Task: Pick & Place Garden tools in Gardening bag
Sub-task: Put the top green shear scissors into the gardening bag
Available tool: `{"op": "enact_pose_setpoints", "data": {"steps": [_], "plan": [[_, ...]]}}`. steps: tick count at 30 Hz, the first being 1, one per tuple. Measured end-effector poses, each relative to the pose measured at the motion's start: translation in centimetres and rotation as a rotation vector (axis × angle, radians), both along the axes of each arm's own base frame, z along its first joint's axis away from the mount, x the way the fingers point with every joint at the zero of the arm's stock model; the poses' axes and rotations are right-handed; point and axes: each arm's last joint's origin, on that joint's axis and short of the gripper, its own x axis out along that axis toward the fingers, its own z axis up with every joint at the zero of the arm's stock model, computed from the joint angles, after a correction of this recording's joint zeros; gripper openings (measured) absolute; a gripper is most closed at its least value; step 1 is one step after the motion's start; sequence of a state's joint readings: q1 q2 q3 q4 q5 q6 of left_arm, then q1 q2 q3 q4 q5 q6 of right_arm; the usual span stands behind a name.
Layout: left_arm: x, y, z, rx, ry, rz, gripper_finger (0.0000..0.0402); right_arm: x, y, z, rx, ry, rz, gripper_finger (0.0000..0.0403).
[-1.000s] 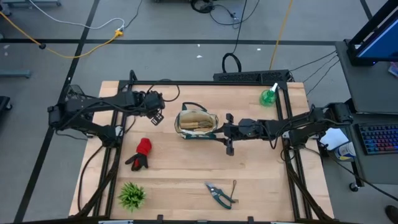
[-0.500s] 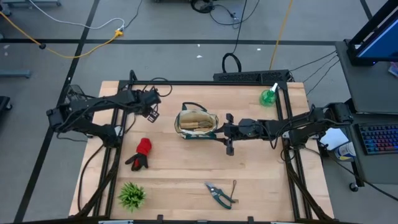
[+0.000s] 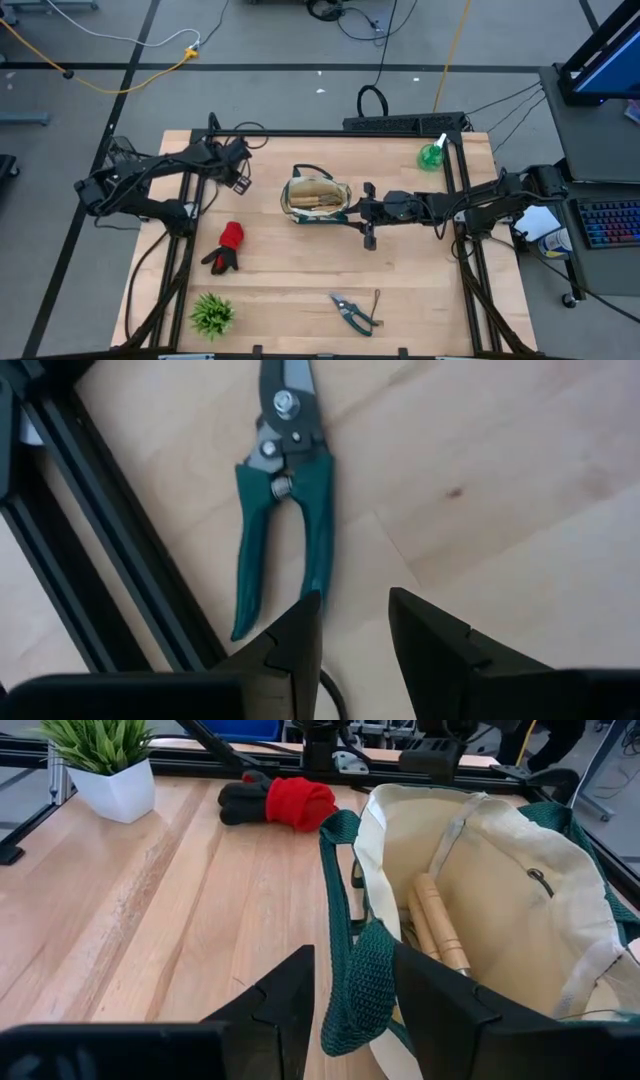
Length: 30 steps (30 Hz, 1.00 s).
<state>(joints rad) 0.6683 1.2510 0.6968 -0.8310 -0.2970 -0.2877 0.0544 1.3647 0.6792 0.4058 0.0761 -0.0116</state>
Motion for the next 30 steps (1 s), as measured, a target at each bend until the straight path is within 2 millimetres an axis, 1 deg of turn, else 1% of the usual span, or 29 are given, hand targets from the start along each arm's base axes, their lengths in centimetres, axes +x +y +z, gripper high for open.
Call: {"op": "enact_pose_setpoints", "data": {"steps": [5, 19, 26, 30], "plan": [[-0.2, 0.8, 0.1, 0.023, -0.026, 0.032, 0.0124, 0.0, 0.0, 0.0, -0.005, 0.000, 0.002, 0.0130], [-1.0, 1.6, 0.0, -0.006, -0.053, 0.084, 0.0124, 0.0, 0.0, 0.0, -0.026, 0.001, 0.009, 0.0130], [-1.7, 2.5, 0.1, 0.004, -0.070, 0.124, 0.0124, 0.0, 0.0, 0.0, -0.025, 0.001, 0.009, 0.0130], [-1.7, 3.0, -0.2, -0.040, -0.121, 0.131, 0.0124, 0.0, 0.0, 0.0, -0.026, 0.001, 0.009, 0.0130]]}}
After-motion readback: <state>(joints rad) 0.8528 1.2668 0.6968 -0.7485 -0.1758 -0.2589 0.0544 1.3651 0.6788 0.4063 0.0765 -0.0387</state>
